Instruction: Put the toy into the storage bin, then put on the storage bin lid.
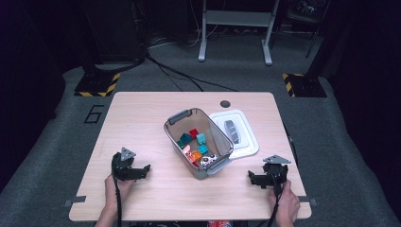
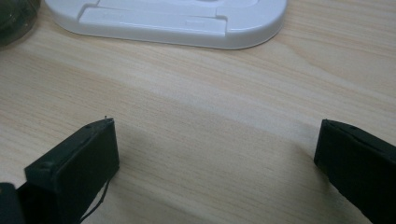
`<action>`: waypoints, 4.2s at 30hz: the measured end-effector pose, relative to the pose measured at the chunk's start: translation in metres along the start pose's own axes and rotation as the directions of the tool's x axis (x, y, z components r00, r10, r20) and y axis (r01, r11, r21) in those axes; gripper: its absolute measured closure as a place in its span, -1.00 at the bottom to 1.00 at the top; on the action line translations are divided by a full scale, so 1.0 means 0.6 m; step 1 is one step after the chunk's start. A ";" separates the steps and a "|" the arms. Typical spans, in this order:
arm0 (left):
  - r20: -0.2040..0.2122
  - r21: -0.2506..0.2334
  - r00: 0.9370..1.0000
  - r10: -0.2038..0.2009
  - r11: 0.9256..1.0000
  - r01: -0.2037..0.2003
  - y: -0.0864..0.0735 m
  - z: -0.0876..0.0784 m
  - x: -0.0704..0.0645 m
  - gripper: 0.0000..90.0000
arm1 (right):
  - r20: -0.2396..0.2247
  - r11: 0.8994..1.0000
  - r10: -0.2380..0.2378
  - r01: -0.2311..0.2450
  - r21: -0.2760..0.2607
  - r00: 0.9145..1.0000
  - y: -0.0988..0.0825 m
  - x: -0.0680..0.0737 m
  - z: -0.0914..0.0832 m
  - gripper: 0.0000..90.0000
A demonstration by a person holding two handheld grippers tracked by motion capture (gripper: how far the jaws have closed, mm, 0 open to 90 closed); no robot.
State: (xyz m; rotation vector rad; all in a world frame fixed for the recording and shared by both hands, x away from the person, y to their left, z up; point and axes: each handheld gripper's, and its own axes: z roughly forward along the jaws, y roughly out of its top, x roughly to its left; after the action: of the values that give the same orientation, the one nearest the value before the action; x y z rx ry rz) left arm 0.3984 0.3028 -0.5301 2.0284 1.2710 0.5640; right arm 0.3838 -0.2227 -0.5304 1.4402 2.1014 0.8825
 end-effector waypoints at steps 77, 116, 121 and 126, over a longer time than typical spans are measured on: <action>0.002 -0.012 1.000 -0.012 1.000 0.012 0.008 0.010 -0.001 -0.76 | -0.085 0.999 -0.023 0.026 0.035 0.996 0.210 0.030 0.133 -0.02; 0.002 -0.007 1.000 -0.002 1.000 0.002 0.008 0.010 0.000 -0.76 | -0.037 1.000 -0.005 0.006 0.013 0.999 0.224 -0.012 0.071 0.51; 0.001 -0.006 1.000 -0.004 1.000 0.004 0.008 0.009 -0.001 -0.76 | -0.051 1.000 -0.020 0.020 -0.001 0.998 0.226 -0.021 0.055 0.51; 0.000 -0.008 1.000 -0.005 1.000 0.005 0.008 0.010 -0.001 -0.76 | -0.060 1.000 -0.017 0.017 0.001 0.998 0.223 -0.025 0.044 0.51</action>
State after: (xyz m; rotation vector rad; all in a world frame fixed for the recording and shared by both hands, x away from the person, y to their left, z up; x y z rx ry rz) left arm 0.4050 0.2992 -0.5304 2.0183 1.2716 0.5666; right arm 0.4941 -0.1961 -0.4532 1.4113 2.1556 0.9287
